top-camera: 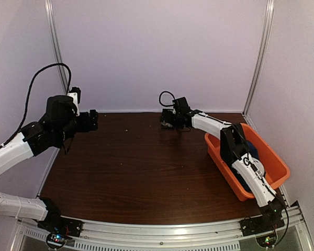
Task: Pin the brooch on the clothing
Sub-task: Move the brooch box to the corner of the board.
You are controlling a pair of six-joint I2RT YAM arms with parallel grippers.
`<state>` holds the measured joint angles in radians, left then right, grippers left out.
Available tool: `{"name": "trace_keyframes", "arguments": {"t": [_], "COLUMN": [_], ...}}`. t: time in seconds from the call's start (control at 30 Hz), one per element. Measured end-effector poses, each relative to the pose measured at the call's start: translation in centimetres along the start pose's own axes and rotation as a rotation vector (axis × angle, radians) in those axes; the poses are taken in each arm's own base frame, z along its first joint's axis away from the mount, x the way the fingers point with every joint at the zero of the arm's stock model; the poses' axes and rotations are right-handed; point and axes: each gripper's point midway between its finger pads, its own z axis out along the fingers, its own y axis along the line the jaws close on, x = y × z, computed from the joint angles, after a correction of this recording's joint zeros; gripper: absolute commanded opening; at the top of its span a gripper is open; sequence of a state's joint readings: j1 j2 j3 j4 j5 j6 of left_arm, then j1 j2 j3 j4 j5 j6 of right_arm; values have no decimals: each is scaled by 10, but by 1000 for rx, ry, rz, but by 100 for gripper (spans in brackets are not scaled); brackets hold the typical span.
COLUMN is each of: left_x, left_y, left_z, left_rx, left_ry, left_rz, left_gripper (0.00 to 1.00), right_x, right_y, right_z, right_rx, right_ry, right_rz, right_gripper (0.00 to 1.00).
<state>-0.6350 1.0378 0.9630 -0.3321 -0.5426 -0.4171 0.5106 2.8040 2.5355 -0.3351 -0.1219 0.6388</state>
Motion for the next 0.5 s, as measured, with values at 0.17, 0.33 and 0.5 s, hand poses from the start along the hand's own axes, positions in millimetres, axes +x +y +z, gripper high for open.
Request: {"name": "trace_keyframes", "arguments": {"t": [0.17, 0.33, 0.5], "left_x": [3, 7, 11], "left_y": [0, 1, 2], "left_z": [1, 2, 3], "left_rx": [-2, -4, -6], "left_ry": [6, 12, 20], "left_rz": [4, 8, 13], "left_gripper": [98, 98, 98], "right_x": [9, 25, 37], "right_y": [16, 41, 57], "right_z": [2, 4, 3], "right_rx": [-55, -119, -156], "right_ry": [16, 39, 53], "right_rz": [-17, -51, -74], "right_gripper": [100, 100, 100]}}
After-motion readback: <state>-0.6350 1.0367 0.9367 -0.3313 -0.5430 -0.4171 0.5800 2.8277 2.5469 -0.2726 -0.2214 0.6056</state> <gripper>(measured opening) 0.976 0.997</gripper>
